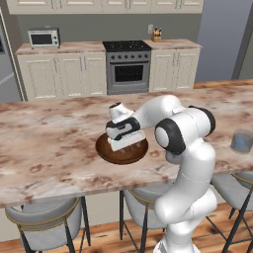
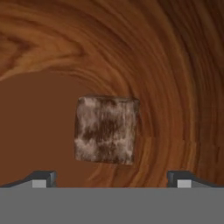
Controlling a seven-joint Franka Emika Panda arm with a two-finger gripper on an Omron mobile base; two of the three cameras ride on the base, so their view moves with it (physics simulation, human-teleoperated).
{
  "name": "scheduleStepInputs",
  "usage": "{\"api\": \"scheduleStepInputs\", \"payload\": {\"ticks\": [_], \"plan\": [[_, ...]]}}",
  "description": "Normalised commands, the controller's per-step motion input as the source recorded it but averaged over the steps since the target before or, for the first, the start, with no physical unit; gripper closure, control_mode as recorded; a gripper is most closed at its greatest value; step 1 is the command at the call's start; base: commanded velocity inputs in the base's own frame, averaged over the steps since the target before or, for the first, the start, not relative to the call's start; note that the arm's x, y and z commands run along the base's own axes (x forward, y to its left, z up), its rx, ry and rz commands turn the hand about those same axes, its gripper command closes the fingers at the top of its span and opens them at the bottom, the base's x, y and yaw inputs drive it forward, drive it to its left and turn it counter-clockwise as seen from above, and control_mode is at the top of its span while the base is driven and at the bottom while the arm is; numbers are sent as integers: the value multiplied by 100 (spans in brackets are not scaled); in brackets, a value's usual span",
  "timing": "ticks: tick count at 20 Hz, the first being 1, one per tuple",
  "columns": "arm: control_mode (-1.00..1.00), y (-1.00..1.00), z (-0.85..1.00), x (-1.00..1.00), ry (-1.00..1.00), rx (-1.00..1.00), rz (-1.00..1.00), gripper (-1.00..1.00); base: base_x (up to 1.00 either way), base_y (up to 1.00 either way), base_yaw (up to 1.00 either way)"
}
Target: There are four ice cubes in the ice bowl. Place two ice cubes in each glass of water.
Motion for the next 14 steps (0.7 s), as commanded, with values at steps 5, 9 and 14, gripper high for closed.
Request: {"api": "scheduleStepInputs", "payload": {"ticks": [5, 9, 14], "plan": [[-100, 4, 13, 11, 0, 0, -1, -100, 0, 0, 0], [-100, 17, 16, 33, 5, 0, -4, -100, 0, 0, 0], [-100, 3, 2, 8, 1, 0, 0, -100, 0, 0, 0]]}}
